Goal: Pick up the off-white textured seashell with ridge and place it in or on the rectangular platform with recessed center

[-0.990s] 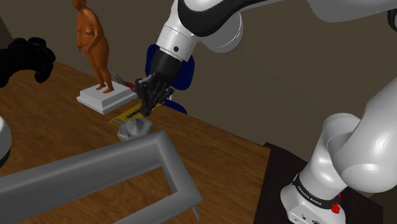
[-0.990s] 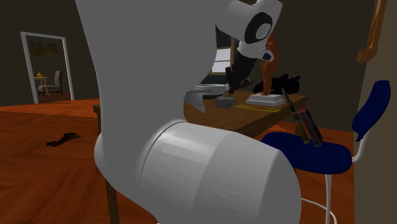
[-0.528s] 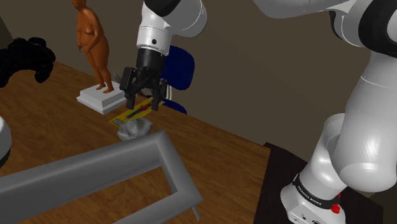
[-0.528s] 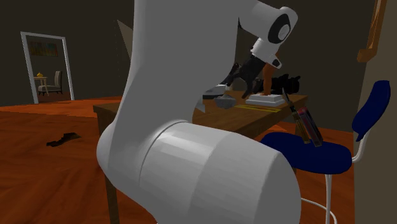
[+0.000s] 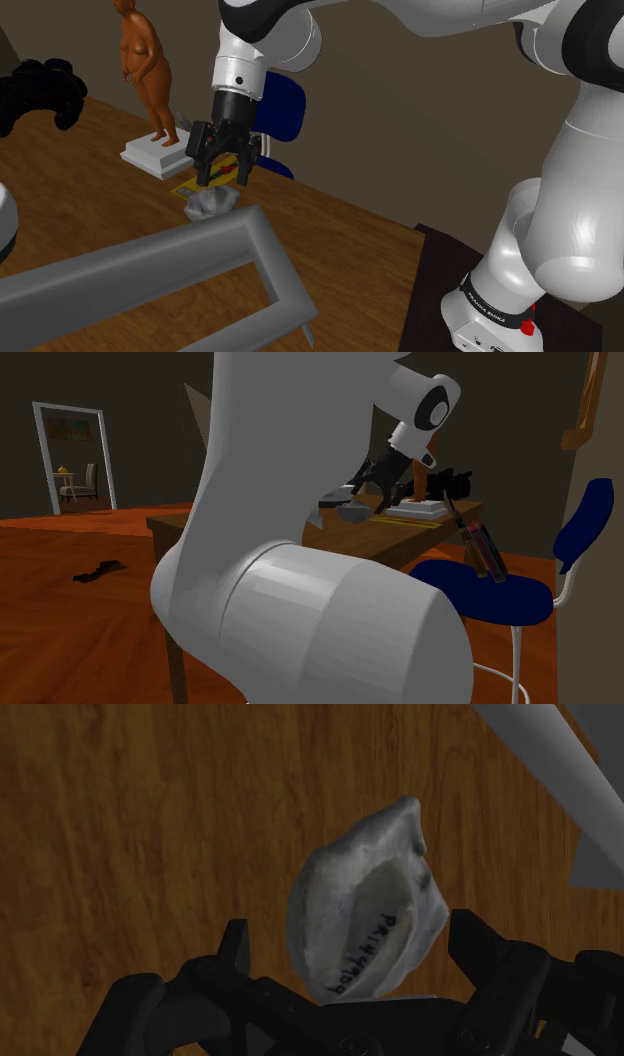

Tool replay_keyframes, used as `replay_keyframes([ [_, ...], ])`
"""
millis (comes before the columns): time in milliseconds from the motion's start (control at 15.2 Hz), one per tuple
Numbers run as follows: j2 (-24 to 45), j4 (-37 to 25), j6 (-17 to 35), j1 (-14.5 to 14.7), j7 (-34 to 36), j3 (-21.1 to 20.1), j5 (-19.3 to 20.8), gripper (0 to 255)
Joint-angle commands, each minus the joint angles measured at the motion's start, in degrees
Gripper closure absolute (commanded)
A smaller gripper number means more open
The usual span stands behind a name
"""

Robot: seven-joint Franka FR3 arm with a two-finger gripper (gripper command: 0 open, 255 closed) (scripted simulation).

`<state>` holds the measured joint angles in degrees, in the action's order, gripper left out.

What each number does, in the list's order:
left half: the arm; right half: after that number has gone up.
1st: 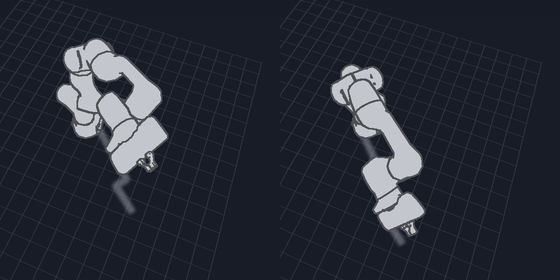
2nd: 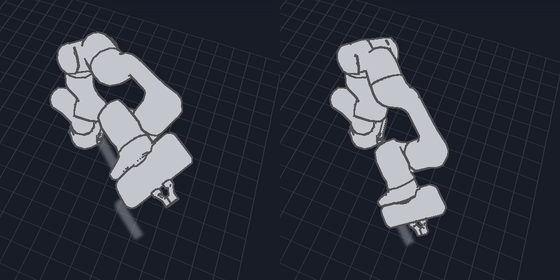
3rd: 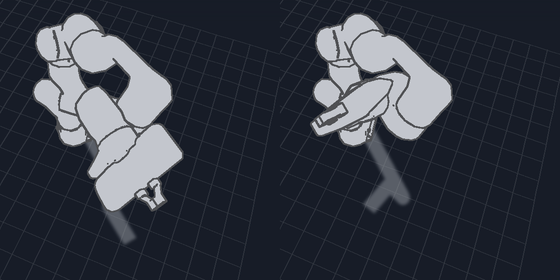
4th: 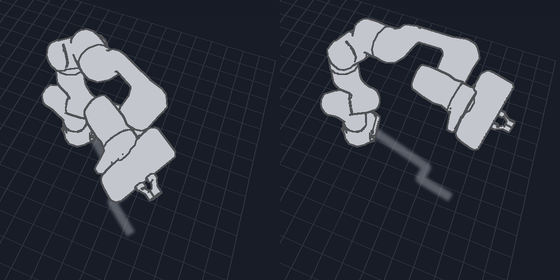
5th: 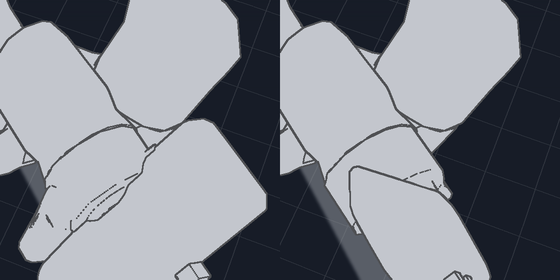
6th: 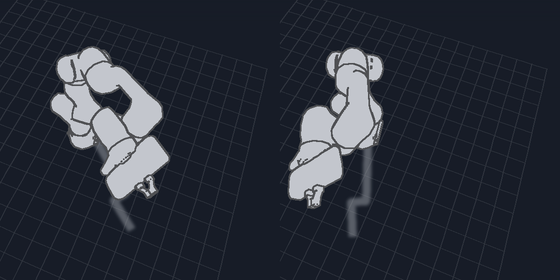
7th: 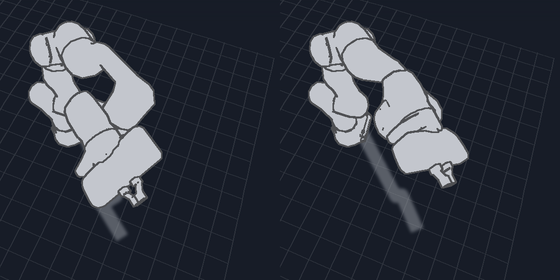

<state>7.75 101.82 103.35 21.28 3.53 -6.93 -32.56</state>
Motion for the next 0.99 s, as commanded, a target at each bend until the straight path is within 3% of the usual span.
replay_keyframes([
  [0,0.00,0.03,0.05,0.02,0.01,-0.01,-0.01,0],
  [198,0.00,0.02,0.04,0.01,0.00,-0.01,-0.01,0],
  [264,0.00,0.02,0.04,0.01,0.00,-0.01,-0.01,255],
  [924,-0.13,-0.54,-0.57,-0.01,0.35,0.01,0.07,255],
])
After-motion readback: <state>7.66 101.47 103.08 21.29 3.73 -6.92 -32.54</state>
